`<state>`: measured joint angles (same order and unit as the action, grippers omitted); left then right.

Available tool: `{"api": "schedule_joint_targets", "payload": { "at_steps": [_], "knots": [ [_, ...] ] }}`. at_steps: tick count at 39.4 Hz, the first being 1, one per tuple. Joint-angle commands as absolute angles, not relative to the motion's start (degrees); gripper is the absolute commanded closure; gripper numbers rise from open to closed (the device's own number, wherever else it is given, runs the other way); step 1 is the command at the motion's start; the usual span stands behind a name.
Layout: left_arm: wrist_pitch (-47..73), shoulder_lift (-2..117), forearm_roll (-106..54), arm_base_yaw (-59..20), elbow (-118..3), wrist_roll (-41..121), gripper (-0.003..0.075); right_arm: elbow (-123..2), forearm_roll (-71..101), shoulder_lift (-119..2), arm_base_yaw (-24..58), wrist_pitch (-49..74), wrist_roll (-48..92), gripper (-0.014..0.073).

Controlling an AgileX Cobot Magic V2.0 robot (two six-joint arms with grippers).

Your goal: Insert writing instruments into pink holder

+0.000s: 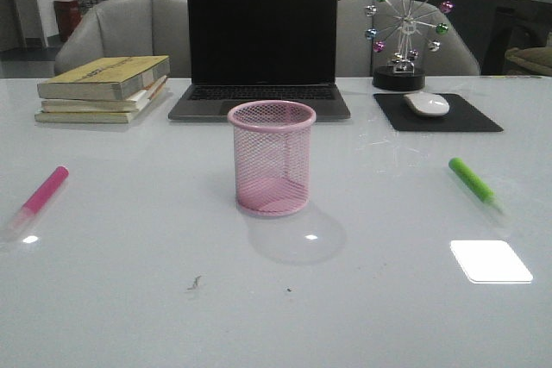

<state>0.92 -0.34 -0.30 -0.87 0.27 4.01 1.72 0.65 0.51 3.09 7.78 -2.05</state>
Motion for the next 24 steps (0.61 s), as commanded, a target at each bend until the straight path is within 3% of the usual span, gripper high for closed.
{"api": "schedule_joint_targets", "payload": {
  "at_steps": [1, 12, 18, 24],
  "knots": [
    [-5.5, -1.6, -0.8, -0.9, 0.5, 3.6, 0.0621, 1.8, 0.0, 1.3, 3.2, 2.4, -2.0, 0.0544],
    [-22.5, -1.6, -0.8, -0.9, -0.4, 3.5, 0.0621, 1.8, 0.0, 1.3, 3.2, -3.9, -2.0, 0.0544],
    [-20.4, -1.4, 0.0, -0.9, -5.7, 3.5, 0.0621, 0.3, 0.9, 1.3, 3.2, -17.0, -2.1, 0.0544],
    [-12.1, -1.2, 2.5, -0.9, -14.4, 3.5, 0.0621, -6.6, 0.9, 1.3, 3.2, -13.7, -2.1, 0.0544]
  ]
}}
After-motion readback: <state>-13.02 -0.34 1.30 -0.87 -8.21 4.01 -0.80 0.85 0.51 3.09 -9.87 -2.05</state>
